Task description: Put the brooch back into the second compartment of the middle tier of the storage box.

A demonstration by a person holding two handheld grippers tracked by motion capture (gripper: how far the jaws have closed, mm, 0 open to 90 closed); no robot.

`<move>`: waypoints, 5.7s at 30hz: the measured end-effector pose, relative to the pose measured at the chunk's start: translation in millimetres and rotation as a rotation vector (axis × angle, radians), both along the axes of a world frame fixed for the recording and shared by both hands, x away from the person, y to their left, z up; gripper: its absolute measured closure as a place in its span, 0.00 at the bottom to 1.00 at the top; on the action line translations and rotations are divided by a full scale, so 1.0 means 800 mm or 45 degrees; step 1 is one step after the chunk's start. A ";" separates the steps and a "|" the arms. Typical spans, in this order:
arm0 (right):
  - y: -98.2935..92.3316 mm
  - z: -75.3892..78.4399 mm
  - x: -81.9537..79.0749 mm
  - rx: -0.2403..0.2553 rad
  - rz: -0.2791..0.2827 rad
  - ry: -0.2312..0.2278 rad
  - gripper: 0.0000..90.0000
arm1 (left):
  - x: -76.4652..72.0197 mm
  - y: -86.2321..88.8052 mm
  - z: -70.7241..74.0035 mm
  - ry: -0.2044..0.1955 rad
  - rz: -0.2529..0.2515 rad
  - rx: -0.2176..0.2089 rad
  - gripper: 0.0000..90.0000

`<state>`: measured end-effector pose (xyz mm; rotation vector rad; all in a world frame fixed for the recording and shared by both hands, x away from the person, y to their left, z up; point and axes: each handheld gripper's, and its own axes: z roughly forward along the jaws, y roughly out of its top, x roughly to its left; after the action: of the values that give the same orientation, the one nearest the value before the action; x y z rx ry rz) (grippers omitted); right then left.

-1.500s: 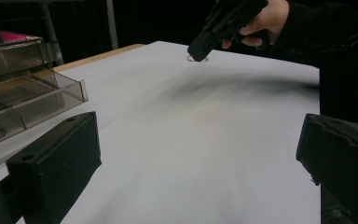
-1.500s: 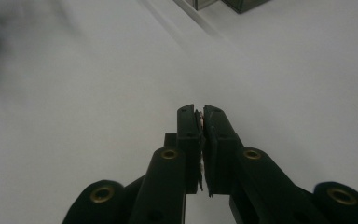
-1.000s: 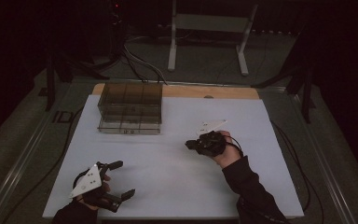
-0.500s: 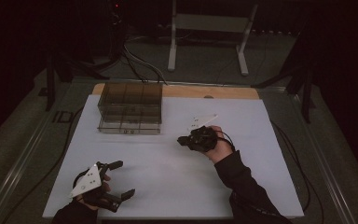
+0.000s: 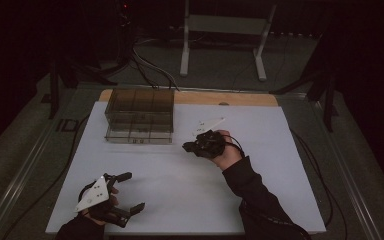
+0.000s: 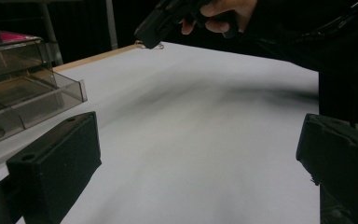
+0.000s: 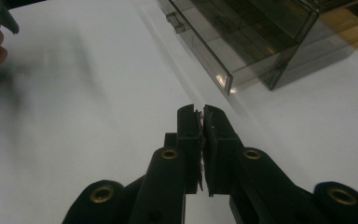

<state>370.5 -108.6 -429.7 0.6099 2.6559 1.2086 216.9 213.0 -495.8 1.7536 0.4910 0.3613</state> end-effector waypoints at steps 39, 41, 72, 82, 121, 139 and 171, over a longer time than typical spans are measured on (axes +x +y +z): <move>0.122 0.010 0.043 0.031 0.076 -0.006 0.95 | -0.001 0.000 -0.001 -0.001 -0.005 0.015 0.00; 0.129 0.011 0.046 0.027 0.080 -0.005 0.95 | -0.001 0.000 0.000 0.000 -0.006 0.005 0.00; 0.186 0.005 0.104 -0.031 0.081 0.017 0.95 | -0.001 0.004 0.000 0.007 0.005 -0.022 0.00; 0.197 -0.008 0.117 -0.043 0.038 0.016 0.95 | -0.001 0.004 0.002 0.004 0.007 -0.034 0.00; 0.172 0.018 0.066 0.111 0.043 0.041 0.27 | -0.001 0.003 0.002 0.004 0.012 -0.021 0.00; 0.115 0.041 0.048 0.175 0.033 0.033 0.00 | 0.000 0.004 0.002 0.001 0.023 -0.022 0.00; -0.052 0.025 -0.002 0.185 -0.160 -0.049 0.00 | -0.003 0.003 0.000 0.011 0.034 -0.011 0.00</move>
<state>369.2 -150.3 -409.6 0.7559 2.4732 1.3699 214.5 215.3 -495.9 1.7423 0.5216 0.3703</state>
